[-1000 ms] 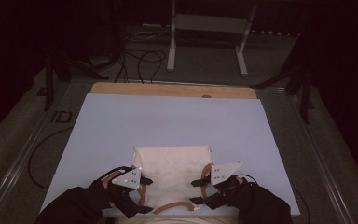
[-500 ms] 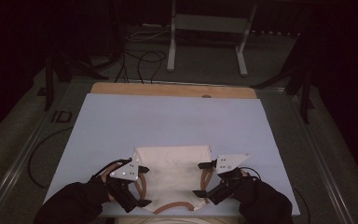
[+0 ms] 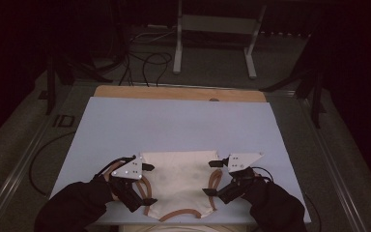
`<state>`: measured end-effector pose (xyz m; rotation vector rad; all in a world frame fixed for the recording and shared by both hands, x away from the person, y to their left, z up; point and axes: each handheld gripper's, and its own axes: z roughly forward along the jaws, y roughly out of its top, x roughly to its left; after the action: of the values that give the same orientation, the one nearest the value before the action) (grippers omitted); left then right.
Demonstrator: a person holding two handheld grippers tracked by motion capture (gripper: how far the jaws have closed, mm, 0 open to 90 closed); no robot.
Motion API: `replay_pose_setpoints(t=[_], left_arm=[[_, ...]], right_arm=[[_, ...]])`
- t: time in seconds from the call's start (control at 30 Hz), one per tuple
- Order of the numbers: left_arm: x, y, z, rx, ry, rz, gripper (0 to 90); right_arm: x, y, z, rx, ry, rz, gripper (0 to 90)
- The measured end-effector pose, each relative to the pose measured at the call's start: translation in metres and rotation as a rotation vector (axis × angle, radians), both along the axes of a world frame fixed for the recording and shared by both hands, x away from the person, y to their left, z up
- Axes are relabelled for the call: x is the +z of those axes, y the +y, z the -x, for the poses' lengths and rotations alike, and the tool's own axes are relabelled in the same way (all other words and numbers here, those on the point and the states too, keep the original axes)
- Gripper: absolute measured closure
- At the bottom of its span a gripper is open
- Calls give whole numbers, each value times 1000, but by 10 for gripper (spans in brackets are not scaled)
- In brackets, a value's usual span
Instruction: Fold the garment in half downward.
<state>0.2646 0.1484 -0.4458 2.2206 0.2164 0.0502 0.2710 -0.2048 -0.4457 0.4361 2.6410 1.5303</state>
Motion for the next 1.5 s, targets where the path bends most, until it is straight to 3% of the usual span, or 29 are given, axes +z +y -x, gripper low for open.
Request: replay_pose_setpoints(t=[0.1,0.27,0.87,1.03,1.27,1.5], left_arm=[[3,3,-5,8,-5,-2,0],[3,6,-14,26,6,6,0],[-3,18,-47,134,-11,23,0],[-10,26,-62,179,-1,37,0],[-21,32,-76,232,56,41,0],[-40,38,-91,303,64,-17,26]], right_arm=[[3,-4,-6,-15,-2,-19,95],[4,-7,-14,-42,-1,-15,95],[0,-15,-57,-121,0,4,96],[-8,-17,-71,-137,13,12,97],[-18,-20,-85,-164,34,31,96],[-31,-22,-96,-191,57,55,98]])
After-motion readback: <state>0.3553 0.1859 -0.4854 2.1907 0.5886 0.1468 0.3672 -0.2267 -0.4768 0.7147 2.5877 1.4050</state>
